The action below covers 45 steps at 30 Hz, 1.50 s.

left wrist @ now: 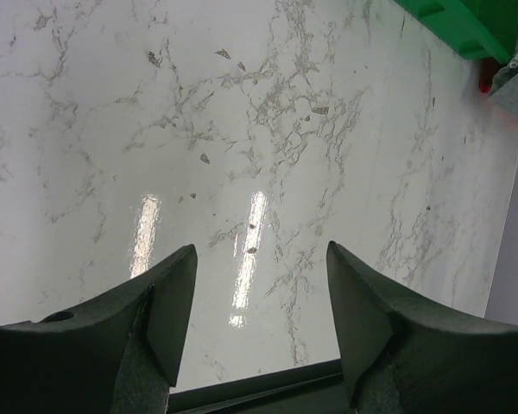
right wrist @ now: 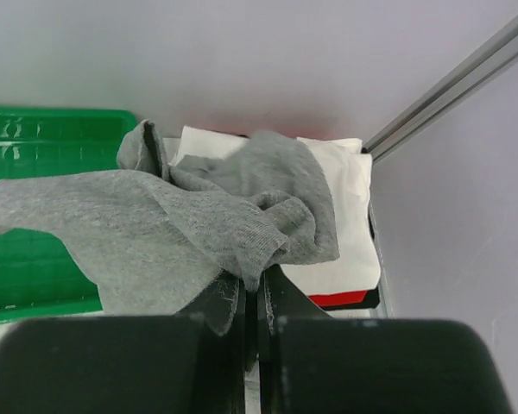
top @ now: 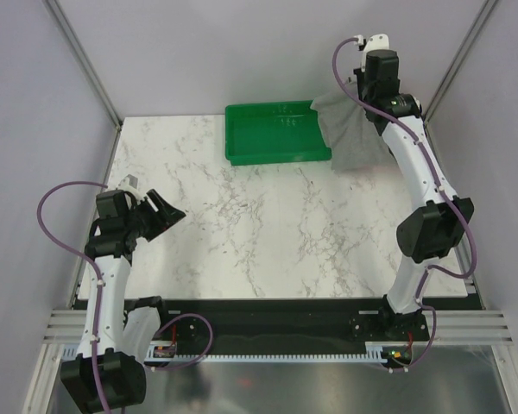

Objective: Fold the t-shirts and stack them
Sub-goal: Neatly place the folded tshirt to the corner

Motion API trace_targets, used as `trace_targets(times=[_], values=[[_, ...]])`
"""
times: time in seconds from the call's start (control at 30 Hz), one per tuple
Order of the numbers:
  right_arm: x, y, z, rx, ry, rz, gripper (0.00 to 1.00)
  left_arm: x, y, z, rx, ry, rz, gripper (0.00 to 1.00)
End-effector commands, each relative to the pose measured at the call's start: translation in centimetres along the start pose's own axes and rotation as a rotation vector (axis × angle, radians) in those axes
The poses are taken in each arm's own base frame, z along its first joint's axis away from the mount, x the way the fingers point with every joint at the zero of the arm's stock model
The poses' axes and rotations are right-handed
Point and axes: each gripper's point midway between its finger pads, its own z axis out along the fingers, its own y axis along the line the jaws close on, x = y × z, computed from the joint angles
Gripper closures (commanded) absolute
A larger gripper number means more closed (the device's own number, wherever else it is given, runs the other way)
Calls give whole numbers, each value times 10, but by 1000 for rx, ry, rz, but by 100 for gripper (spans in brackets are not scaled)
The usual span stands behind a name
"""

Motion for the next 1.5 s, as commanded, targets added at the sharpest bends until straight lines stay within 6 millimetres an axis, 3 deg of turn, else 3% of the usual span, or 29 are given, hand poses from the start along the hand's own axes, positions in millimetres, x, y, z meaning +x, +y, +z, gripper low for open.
trace_targets(times=[0.0,0.17,0.4,0.6,0.7,0.73,0.77,1.17,1.33,1.47], values=[[-26,-27,9,81,-71,47,100,-5,-1,3,12,-16,41,32],[-29,-42,28,100,-80,72,100,-3,-2,4,14,-8,46,32],[-9,-65,72,125,-54,110,100,2,-4,7,16,14,54,32],[-20,-86,94,175,-112,161,100,4,-2,9,2,24,53,32],[-19,-84,106,182,-123,173,100,5,-3,10,4,30,55,32],[-19,-103,109,216,-136,189,100,6,-3,10,4,31,57,32],[-13,-105,116,219,-131,189,100,5,-2,10,1,29,55,32],[27,-114,178,272,-137,173,100,9,-6,11,1,35,74,32],[21,-119,193,310,-214,192,100,11,-6,11,-2,39,75,32],[34,-112,213,308,-245,173,100,11,-5,11,-6,39,78,32]])
